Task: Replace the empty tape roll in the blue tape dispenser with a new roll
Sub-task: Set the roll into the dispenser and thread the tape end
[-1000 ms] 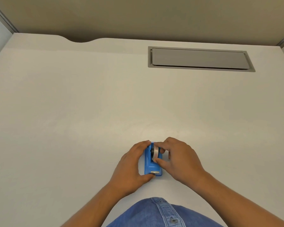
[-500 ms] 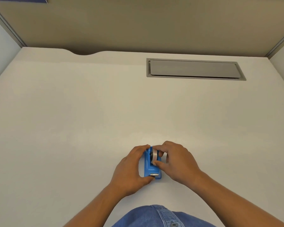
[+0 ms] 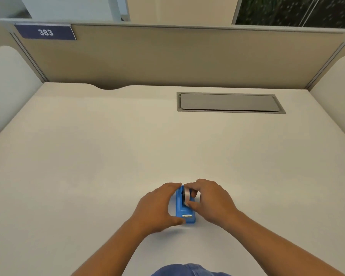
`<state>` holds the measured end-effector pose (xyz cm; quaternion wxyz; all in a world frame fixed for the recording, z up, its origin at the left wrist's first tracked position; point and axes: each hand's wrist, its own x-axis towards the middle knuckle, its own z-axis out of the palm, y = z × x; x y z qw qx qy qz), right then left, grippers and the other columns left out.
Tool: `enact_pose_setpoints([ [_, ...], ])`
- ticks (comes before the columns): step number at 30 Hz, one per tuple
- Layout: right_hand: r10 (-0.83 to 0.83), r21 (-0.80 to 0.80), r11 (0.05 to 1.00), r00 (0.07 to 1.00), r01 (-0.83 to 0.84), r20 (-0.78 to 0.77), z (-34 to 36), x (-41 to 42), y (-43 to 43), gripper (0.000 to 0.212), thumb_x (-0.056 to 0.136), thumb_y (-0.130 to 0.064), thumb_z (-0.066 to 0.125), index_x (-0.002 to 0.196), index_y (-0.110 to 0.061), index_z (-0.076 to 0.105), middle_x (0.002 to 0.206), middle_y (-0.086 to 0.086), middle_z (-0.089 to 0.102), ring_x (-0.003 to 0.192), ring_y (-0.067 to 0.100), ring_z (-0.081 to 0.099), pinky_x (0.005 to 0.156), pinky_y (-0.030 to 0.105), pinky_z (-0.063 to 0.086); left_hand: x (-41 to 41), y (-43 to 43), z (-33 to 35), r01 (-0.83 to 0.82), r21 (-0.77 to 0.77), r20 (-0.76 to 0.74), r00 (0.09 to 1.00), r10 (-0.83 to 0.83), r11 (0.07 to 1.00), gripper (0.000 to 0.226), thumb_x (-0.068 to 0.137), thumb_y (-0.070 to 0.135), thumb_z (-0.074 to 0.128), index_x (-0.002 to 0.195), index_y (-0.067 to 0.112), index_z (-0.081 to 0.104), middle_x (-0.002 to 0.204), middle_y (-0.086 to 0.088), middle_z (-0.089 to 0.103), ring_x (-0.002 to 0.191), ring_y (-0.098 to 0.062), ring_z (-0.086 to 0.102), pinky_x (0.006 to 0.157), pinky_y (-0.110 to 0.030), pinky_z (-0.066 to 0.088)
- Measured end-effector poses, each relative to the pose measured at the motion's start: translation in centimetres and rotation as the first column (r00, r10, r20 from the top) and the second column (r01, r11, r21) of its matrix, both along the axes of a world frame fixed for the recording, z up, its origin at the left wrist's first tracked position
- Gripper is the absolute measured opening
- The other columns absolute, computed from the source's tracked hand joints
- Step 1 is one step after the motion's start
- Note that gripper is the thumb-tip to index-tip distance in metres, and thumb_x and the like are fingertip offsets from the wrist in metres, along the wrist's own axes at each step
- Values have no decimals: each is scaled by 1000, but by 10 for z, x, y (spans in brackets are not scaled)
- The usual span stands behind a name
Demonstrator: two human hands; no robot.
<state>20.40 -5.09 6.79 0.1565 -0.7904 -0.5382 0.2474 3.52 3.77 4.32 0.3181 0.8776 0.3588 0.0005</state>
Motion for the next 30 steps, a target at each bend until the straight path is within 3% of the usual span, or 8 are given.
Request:
enact_pose_setpoints([
  [7, -4, 19, 1000, 1000, 4, 0, 4, -3, -2, 25, 80, -36, 67, 105, -41, 66, 83, -11, 65, 75, 12, 60, 62, 30, 51, 6, -1, 20, 0, 156, 80, 997, -12, 988, 51, 77, 57, 68, 123, 43, 50, 124, 24, 60, 107, -4, 59, 82, -16, 41],
  [12, -15, 41, 999, 1000, 14, 9, 6, -4, -3, 19, 83, -38, 63, 103, -38, 67, 81, -8, 68, 75, 13, 62, 62, 31, 53, 16, -2, 33, 15, 265, 109, 993, -46, 964, 23, 94, 36, 57, 116, 37, 63, 112, 15, 66, 95, -8, 62, 74, -18, 43],
  [18, -5, 22, 1000, 1000, 5, 15, 9, -6, -5, 24, 85, -41, 60, 107, -44, 65, 78, -11, 70, 53, 2, 50, 49, 18, 36, 25, 1, 42, 135, 355, 37, 987, -159, 925, 19, 95, 30, 57, 110, 31, 68, 103, 7, 67, 90, -16, 63, 64, -23, 40],
  [23, 8, -12, 1000, 999, -7, 44, 11, -5, -3, 29, 84, -39, 60, 112, -45, 64, 82, -11, 71, 64, 9, 56, 53, 22, 40, 29, 10, 44, 314, 461, -120, 949, -292, 830, 17, 95, 21, 59, 108, 26, 70, 96, 3, 68, 83, -18, 63, 60, -28, 44],
  [26, 13, -13, 1000, 998, -12, 57, 9, -4, -2, 29, 84, -39, 61, 112, -45, 63, 82, -12, 71, 64, 9, 56, 53, 23, 42, 31, 15, 45, 393, 480, -192, 919, -343, 784, 16, 92, 15, 63, 103, 24, 70, 91, 2, 68, 77, -19, 62, 55, -28, 38],
  [30, -1, -28, 1000, 998, 3, 62, 7, -4, -2, 23, 84, -40, 62, 106, -42, 65, 81, -11, 71, 63, 10, 58, 54, 23, 45, 33, 17, 47, 405, 499, -179, 913, -366, 766, 17, 92, 10, 59, 99, 24, 67, 86, 1, 65, 73, -22, 61, 52, -29, 35],
])
